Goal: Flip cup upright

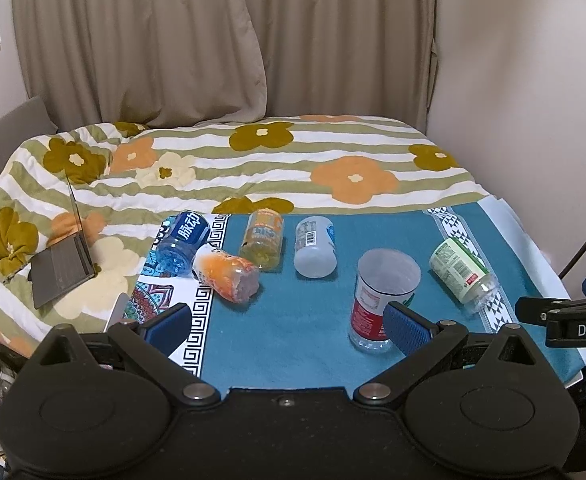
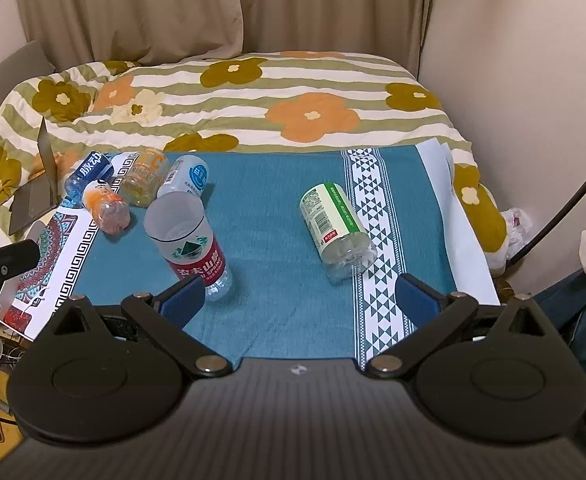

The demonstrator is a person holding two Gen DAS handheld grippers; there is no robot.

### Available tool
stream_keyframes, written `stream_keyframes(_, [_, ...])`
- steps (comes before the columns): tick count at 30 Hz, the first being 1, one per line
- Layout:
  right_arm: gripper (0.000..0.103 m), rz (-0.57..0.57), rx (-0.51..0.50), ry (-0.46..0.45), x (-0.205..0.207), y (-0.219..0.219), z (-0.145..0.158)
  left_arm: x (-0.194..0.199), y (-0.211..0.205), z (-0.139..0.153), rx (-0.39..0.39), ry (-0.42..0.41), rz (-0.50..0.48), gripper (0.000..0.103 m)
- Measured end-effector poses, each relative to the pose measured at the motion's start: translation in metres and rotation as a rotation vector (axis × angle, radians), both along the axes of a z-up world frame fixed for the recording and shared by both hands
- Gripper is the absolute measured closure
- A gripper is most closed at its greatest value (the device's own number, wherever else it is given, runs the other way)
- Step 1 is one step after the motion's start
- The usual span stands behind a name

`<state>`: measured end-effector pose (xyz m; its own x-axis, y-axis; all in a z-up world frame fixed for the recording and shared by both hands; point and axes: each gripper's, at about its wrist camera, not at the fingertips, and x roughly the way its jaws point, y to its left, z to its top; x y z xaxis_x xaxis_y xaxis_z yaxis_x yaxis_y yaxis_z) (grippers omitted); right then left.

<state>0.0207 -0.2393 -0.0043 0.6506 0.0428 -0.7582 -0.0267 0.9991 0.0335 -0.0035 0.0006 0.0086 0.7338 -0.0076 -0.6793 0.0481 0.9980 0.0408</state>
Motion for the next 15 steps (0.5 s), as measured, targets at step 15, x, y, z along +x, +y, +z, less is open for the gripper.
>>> stream_keyframes(15, [0.000, -0.016, -0.003, 0.003, -0.0002, -0.0049, -0.0011, 0.0043, 0.0040, -0.0008, 0.010, -0.004, -0.008, 0.000])
